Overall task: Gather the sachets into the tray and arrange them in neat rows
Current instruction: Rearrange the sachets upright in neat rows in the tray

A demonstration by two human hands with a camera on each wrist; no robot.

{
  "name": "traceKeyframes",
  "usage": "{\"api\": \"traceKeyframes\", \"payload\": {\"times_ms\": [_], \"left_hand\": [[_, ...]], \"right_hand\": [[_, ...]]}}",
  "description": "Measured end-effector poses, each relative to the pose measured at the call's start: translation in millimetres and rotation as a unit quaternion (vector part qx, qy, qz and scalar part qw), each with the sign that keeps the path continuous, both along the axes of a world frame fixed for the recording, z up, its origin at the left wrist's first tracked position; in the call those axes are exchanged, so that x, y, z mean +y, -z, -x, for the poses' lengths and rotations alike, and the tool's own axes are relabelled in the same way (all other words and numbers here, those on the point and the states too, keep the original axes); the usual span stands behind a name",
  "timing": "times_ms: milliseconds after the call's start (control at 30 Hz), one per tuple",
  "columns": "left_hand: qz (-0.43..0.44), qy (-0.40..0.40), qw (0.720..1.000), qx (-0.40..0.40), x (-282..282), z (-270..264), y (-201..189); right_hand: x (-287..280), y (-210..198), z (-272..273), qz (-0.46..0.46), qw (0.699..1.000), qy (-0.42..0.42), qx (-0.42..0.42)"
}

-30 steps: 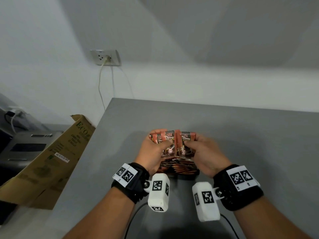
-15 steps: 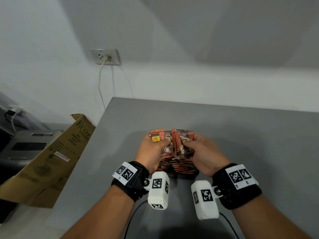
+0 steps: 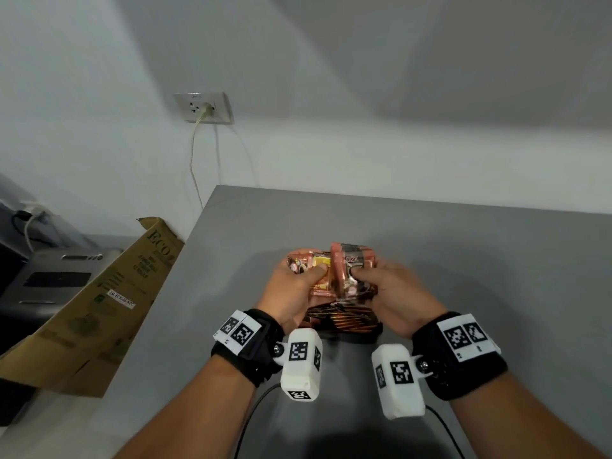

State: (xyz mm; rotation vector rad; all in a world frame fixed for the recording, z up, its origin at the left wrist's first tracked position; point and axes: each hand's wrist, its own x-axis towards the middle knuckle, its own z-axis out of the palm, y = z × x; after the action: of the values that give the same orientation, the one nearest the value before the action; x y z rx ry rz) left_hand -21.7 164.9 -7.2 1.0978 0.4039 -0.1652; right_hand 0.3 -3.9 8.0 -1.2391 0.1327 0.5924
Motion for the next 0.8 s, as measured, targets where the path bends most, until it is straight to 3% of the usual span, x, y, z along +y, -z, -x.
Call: {"api": "traceKeyframes", "payload": {"times_ms": [100, 167, 233, 267, 300, 333, 367, 433, 500, 633, 800], "left_hand": [[0.005, 0.004, 1.0, 0.012, -6.1, 0.9, -4.1], [0.025, 0.01, 0.997, 0.074, -1.2, -1.2, -4.1], [0.048, 0.014, 0.991, 0.12, 6.0, -4.2, -3.3], [0.046, 0.006, 0.991, 0.123, 8.8, -6.6, -2.9], [0.048, -0.009, 0.992, 0.116, 11.0, -7.7, -3.9], [0.032, -0.031, 0.994, 0.1, 13.6, -10.2, -3.7], [0.023, -0.053, 0.995, 0.078, 16.5, -11.6, -4.5], [-0.024, -0.076, 0.996, 0.029, 19.5, -12.0, -8.1], [-0.063, -0.06, 0.996, -0.004, 16.5, -10.7, -11.7], [-0.092, -0.015, 0.995, -0.021, 1.0, -7.2, -11.7], [-0.006, -0.044, 0.999, 0.001, 3.6, -5.9, -17.3]], "right_hand": [[6.1, 3.1, 2.5, 0.025, 0.999, 0.015, -0.036], [1.0, 0.4, 0.4, 0.105, 0.984, 0.018, -0.141], [-6.1, -4.3, -1.9, 0.232, 0.932, -0.048, -0.275], [-8.7, -5.1, -2.1, 0.286, 0.9, -0.092, -0.315], [-11.0, -2.7, -1.5, 0.302, 0.891, -0.114, -0.318], [-13.6, -0.5, -0.9, 0.291, 0.902, -0.107, -0.302], [-16.0, 0.6, -0.4, 0.234, 0.935, -0.067, -0.258], [-18.9, 0.4, -0.1, 0.059, 0.988, 0.016, -0.143], [-14.6, -0.4, -0.7, -0.046, 0.997, 0.033, -0.049], [3.4, 3.2, 1.4, 0.039, 0.998, 0.006, -0.048], [2.3, 5.0, 0.6, 0.027, 0.997, 0.068, -0.017]]}}
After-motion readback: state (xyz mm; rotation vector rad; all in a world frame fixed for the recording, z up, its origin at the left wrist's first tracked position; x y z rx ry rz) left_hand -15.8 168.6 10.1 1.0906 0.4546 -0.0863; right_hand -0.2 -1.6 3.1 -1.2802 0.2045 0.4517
